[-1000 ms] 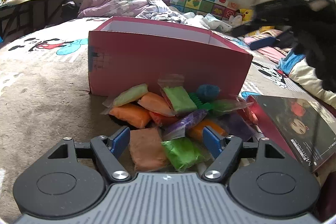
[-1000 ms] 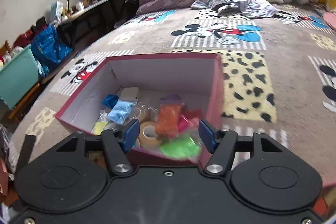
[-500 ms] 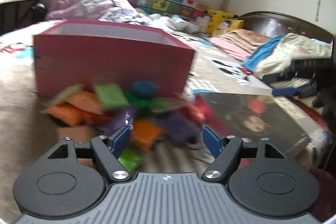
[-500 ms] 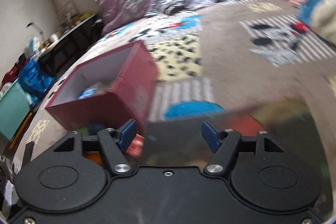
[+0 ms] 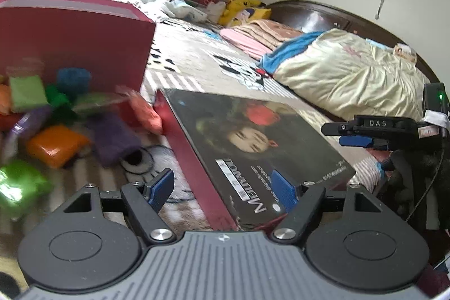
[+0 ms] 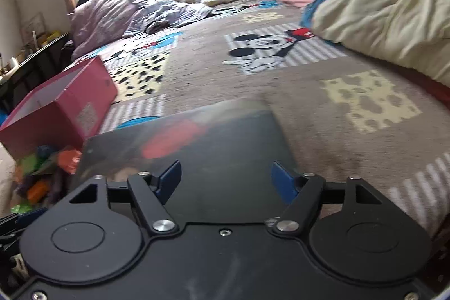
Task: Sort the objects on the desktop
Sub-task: 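Grasp the dark picture book's edge with the left gripper while the right gripper grasps it too, then lift the dark book with both grippers and carry it over the pink box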
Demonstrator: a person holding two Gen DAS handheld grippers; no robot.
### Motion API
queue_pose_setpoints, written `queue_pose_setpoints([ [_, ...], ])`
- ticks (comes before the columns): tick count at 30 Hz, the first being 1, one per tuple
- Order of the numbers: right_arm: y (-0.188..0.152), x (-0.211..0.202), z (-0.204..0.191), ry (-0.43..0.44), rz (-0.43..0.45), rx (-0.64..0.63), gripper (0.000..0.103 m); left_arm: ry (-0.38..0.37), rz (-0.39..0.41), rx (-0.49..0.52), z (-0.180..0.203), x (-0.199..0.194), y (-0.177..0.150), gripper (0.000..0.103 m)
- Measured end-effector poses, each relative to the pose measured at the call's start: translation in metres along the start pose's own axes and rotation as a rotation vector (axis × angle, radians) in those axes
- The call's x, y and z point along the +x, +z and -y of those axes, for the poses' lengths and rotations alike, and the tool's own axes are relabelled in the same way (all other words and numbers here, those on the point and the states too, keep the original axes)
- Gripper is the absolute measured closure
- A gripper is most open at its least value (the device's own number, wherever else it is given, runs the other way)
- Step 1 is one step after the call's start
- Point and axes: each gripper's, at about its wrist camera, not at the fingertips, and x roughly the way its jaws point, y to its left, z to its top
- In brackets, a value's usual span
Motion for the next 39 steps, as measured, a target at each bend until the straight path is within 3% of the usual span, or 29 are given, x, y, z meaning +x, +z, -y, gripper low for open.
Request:
queue_pose_setpoints([
  [7,-0.002,0.015,0.024,0.001,-0.027,0.054,0.02,-0.025,-0.013,-0.004,0.001,0.012,-0.003,0.027],
  [15,0.0,0.024,0.03,-0.032,-0.049,0.061,0.019,-0.031,-0.017,0.029,0.003,0.018,-0.007,0.027],
  [20,-0.008,0.033,0.043,0.026,-0.113,0.134,0.014,-0.044,-0.022,0.048,0.005,0.02,-0.008,0.027],
  [27,-0.015,0.02,0.038,0.095,-0.159,0.073,0.012,-0.052,-0.025,0.097,0.012,0.012,-0.002,0.026],
  [34,-0.027,-0.022,0.029,0.153,-0.072,0.06,0.012,-0.058,0.057,0.188,0.022,-0.018,0.01,0.025],
  [39,-0.026,-0.048,0.015,0.196,-0.007,0.059,0.012,-0.068,0.114,0.186,0.02,-0.043,0.025,0.025],
])
